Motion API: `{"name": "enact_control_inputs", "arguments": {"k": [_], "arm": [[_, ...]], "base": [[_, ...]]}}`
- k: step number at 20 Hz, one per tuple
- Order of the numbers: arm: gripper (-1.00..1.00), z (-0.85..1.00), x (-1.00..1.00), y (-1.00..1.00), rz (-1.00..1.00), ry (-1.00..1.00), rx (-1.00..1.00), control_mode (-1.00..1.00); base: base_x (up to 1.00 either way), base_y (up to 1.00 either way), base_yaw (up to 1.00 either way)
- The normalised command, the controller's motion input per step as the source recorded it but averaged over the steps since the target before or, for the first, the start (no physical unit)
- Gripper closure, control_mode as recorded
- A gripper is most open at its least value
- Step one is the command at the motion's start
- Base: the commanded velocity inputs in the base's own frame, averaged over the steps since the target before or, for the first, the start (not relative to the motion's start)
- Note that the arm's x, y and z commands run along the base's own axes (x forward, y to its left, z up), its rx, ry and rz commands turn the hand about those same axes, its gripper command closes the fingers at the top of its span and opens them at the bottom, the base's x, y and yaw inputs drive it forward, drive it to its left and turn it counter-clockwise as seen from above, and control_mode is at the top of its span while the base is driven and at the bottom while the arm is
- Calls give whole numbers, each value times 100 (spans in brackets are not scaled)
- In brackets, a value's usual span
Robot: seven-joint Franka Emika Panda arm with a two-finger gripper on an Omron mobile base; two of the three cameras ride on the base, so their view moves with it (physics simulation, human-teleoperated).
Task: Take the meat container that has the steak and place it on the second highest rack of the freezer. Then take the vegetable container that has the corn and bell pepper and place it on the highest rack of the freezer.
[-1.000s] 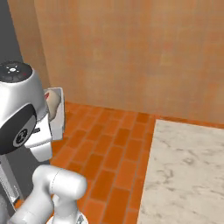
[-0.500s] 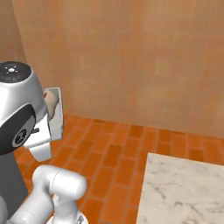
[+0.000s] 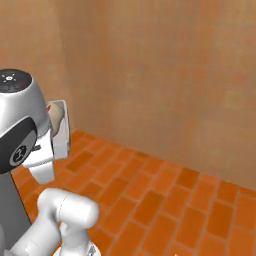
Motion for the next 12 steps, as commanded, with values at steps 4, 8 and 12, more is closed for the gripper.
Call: {"name": "enact_control_inputs", "arguments": {"k": [4,8,12], "arm": [[100,0,0,0,0,0,0,100],[100,0,0,0,0,0,0,100],[100,0,0,0,0,0,0,100]], "base": [[11,5,84],[0,11,87],[0,3,86]]}}
